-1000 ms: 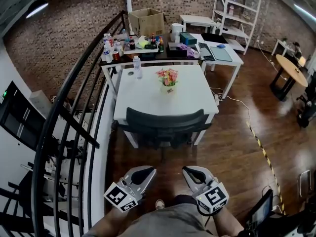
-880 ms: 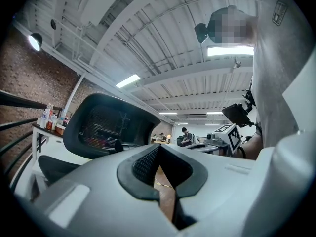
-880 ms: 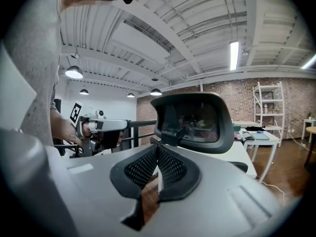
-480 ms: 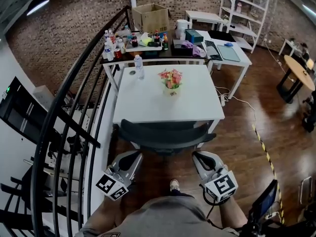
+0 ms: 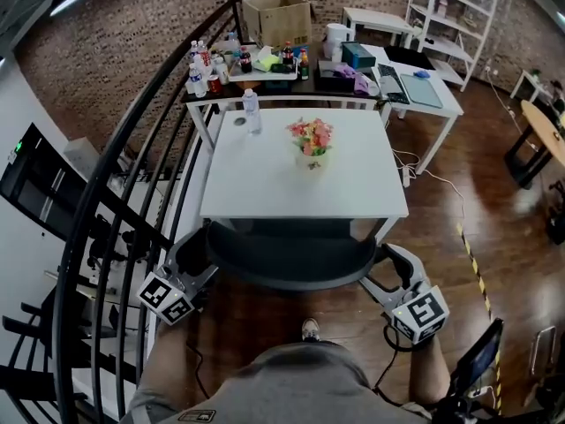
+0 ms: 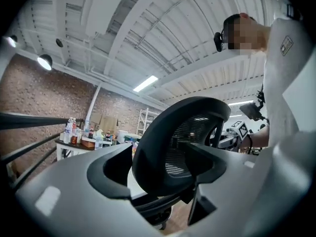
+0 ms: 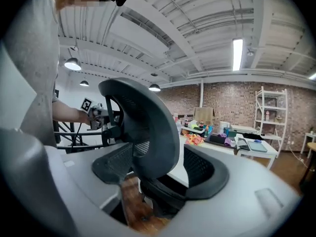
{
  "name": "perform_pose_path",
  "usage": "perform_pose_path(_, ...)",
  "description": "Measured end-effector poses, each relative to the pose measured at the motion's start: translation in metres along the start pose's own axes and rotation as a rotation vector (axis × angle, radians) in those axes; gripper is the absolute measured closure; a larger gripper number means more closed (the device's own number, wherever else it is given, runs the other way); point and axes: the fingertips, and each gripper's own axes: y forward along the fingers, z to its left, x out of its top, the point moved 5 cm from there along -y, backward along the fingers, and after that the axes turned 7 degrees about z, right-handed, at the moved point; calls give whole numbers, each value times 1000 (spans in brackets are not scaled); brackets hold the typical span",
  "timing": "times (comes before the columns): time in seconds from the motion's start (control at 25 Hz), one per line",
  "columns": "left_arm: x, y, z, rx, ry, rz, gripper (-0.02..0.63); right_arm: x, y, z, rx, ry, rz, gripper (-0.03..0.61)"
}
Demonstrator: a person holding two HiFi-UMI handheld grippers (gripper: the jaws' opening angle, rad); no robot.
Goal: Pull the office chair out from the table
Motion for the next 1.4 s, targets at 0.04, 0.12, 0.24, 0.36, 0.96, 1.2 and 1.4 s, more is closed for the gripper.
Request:
perform_pose_path(0.04,-1,6,4,-32,11,18,282,0,5,-3,22,-7,7,237)
perform_pose_path(0.12,-4,20,9,-102,46,67,240,1,15,-8,74,-15,17,203)
perform_pose_path(0.24,-1,41,10,-209,97,118,217,4,31,-17,161,-11,14,187)
perform_pose_path(0.36,6,63,7,-313,138,143,198,11,45,-20,248,-25,11,183)
perform_pose_path(0.96,1,87,-22,-581,185,282,392,17,65,-7,423,-114,38,387)
perform_pose_path(1.2,5,82,-31,-596,217,272,405,15,59,-4,420,-119,45,393)
perform_pose_path(1.4,2,74,-39,-600,230,272,403,13,51,3,409,-113,62,394)
